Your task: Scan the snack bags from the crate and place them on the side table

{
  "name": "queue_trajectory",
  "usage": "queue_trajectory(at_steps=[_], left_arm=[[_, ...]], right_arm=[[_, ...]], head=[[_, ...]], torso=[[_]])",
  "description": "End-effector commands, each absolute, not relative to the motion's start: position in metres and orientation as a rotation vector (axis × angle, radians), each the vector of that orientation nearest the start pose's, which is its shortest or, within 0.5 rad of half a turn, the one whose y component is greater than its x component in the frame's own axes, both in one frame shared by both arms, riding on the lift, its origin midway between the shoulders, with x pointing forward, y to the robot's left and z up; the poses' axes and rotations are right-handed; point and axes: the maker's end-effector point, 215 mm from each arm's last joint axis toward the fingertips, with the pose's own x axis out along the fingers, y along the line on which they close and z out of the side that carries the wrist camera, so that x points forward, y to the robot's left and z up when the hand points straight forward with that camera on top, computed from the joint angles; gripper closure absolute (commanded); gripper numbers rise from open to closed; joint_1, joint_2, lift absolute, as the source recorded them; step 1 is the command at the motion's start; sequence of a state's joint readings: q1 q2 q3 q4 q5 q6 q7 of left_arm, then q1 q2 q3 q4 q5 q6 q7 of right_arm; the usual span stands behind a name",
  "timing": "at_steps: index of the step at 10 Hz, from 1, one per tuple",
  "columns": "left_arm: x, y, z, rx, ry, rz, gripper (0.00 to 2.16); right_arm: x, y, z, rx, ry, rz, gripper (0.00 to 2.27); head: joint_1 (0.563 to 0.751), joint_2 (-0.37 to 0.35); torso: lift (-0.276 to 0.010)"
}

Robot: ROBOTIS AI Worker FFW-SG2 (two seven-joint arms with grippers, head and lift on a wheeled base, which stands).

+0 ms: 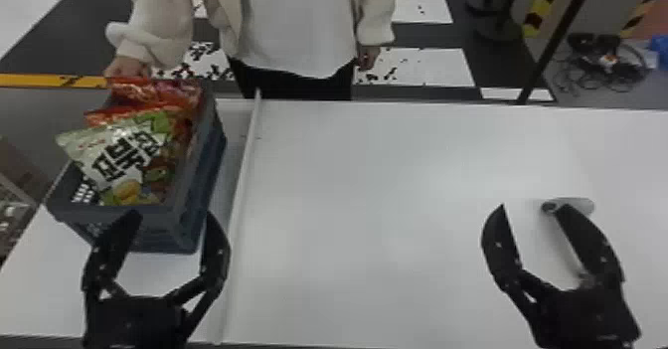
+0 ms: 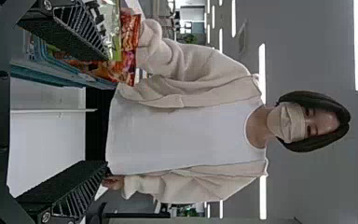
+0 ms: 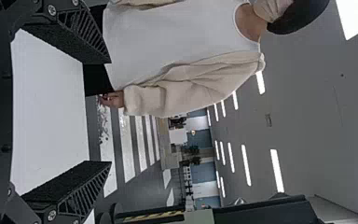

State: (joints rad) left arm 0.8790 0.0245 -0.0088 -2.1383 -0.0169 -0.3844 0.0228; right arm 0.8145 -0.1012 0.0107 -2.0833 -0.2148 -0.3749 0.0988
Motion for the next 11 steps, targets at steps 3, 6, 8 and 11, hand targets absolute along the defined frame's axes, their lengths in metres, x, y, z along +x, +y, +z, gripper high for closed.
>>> queue_trajectory(at_steps=[3,6,8,11], left_arm=[[0.326,0.226,-0.318,0.024,-0.070,-0.007,0.09],[0.328,0.254,-0.310,0.039,-0.085,0.021,0.10],[0.333,0.289,-0.307,0.032,-0.066,0.018,0.14],[0.345,0.337,-0.317,0.060,0.035,0.057,0.15]], right_arm=[[0.341,-0.222,-0.326,0.139,-0.074,0.113,0.11],[0.341,-0.220,-0.326,0.136,-0.074,0.119,0.11],[0.341,-0.214,-0.326,0.130,-0.071,0.132,0.11],[0.340,-0.210,-0.327,0.124,-0.069,0.140,0.08]], head=[[0.695,0.006],[0.695,0.020],[0.695,0.055],[0.695,0.155]], torso=[[-0.094],[-0.094],[-0.094],[-0.094]])
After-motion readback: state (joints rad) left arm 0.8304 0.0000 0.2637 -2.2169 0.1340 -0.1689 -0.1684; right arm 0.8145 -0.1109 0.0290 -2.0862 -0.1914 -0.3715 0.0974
